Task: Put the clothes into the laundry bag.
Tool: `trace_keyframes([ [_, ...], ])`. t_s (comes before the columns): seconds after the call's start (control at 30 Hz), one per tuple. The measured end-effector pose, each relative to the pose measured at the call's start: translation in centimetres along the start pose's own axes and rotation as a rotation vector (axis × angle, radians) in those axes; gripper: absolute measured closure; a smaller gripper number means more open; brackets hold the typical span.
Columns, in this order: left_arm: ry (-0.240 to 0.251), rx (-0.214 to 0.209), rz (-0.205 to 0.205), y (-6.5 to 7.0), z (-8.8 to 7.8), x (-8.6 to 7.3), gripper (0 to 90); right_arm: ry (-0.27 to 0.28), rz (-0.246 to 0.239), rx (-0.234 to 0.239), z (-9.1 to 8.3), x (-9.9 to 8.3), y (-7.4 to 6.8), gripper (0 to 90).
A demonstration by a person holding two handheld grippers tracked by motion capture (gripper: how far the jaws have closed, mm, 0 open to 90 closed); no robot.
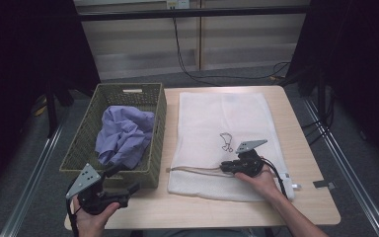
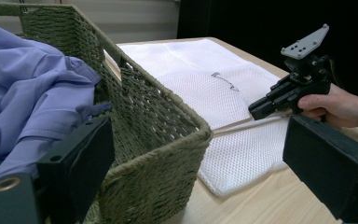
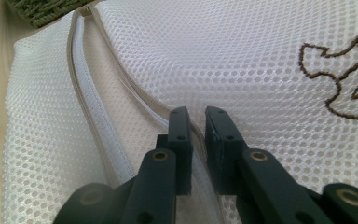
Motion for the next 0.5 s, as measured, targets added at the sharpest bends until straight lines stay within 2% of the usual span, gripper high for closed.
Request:
trace_keyframes([
  [0.07, -0.003, -0.005, 0.003, 0.06, 0.06, -0.01, 8.8, 0.0, -0.001, 0.006, 0.02, 0.01, -0.06, 81.4],
  [0.13, -0.005, -0.008, 0.002, 0.08, 0.08, -0.02, 8.7, 0.001, 0.019, 0.024, 0.05, 0.0, -0.04, 84.3],
  [0.23, -0.004, -0.006, 0.0, 0.04, 0.03, -0.01, 8.7, -0.006, 0.013, 0.027, 0.11, 0.03, -0.07, 88.5],
  [0.5, 0.001, -0.002, -0.004, -0.11, -0.25, -0.06, 8.8, 0.007, 0.056, 0.042, -0.24, 0.36, 0.08, 89.6],
])
Point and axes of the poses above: each handheld gripper's, and its own axes: z roughly forward along the jaws, x roughly out of its top, y roughly to its right, the point moved 8 cm from there along z, roughly forward along the jaws, and after that the axes turned 5 degrees about -z, right-handed, at the moved point
